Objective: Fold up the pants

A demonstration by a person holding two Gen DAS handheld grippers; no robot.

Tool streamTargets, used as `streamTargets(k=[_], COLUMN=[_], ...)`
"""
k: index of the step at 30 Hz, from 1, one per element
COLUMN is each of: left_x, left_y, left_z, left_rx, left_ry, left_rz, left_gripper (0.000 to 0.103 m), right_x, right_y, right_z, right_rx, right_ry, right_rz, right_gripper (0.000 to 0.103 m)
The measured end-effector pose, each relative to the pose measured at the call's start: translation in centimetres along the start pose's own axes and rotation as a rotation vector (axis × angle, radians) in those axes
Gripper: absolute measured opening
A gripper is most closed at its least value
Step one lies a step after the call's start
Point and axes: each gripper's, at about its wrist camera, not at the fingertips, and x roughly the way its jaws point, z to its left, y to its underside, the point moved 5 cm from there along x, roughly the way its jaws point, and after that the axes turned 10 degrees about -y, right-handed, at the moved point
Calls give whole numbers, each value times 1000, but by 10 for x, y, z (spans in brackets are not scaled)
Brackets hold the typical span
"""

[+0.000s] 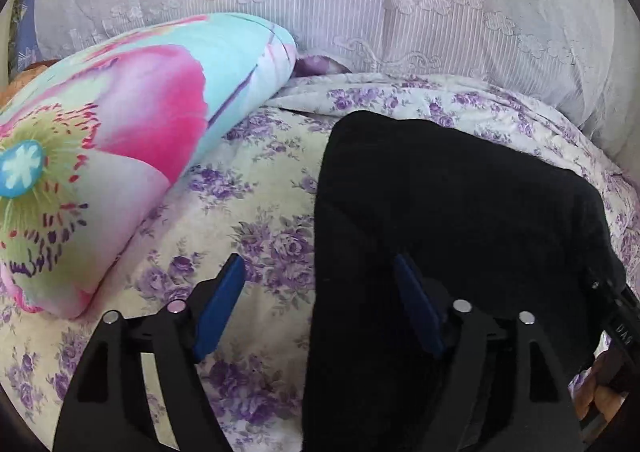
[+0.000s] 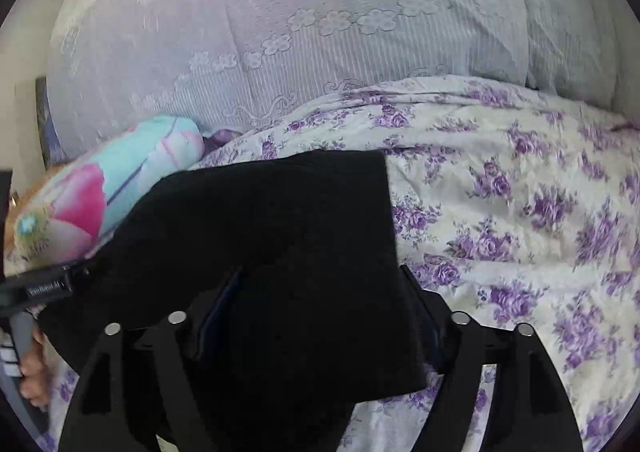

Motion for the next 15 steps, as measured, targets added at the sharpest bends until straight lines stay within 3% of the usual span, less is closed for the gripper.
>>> streamTargets(k=[2,4,5,7,9,10,11,13,15], left_x=[-16,-38,-46,-58,-61,-57,-49,-25,-24], left_y=[0,2,2,1,4,8,14,25,26], left_z=[8,19,20,10,-5,-15,-24,-32,-26], left_rx=[-40,-116,-132,-96,-21,29,90,148,105], left_ry=[-9,12,33,78,78,58,25,-7,16], left_rz=[-40,-96,-107,-125,-139,-131,-116,-80,-58], left_gripper=[75,74,74,75,81,90,90,95,95], right_x=[-28,-58,-64,-55,-26,-9,7,9,-3], right_y=[-10,-20,-22,-19,-5,4,12,16,13], right_z=[3,10,17,29,37,33,24,11,5], right_rx=[21,38,29,0,-12,-6,-2,88,138], right_ry=[25,-7,-39,-118,-184,-177,-125,-159,-211], right_rz=[-118,-254,-272,-228,-99,-26,46,58,5], right_gripper=[79,79,79,79,72,73,74,75,71])
